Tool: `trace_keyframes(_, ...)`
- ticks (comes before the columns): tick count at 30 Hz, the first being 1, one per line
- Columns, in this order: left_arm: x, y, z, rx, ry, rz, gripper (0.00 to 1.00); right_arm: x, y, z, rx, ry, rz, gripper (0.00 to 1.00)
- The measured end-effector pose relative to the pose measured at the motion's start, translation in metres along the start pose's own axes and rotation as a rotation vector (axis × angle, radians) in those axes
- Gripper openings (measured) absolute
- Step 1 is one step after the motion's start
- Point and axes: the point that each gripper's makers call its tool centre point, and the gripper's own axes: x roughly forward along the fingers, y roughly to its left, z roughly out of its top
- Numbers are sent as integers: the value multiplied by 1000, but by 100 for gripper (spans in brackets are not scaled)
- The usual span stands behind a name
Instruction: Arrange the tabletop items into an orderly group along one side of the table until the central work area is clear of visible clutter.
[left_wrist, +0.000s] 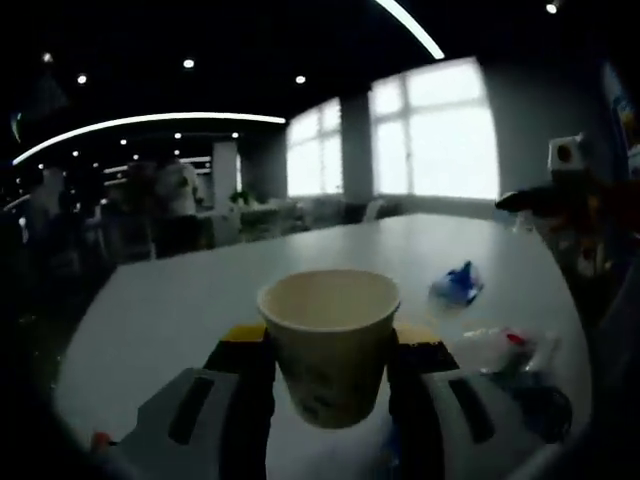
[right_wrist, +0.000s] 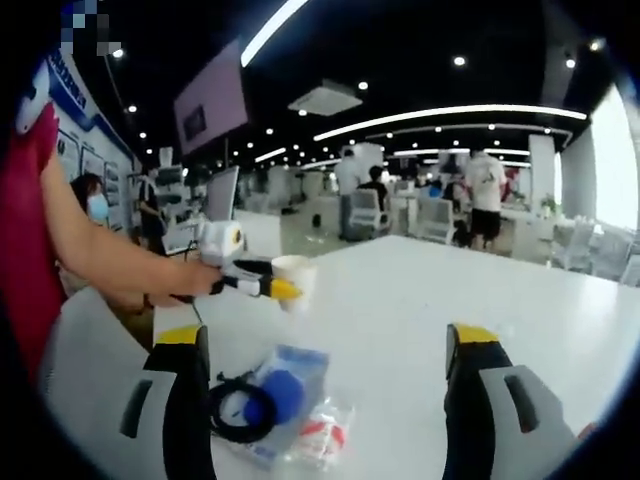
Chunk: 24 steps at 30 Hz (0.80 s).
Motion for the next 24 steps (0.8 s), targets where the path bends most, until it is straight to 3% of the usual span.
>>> trace_keyframes(5,13,7,-19,-14,15,20,41,4,-1,-3,3,8,2,97)
trace_keyframes(15,32,7,-41,-29,33,48,41,3,-8,-11,20,24,-13,96)
trace_keyframes(24,42,5,-48,-33,31,55,41,-3,-19,-14,26,25,-44,95)
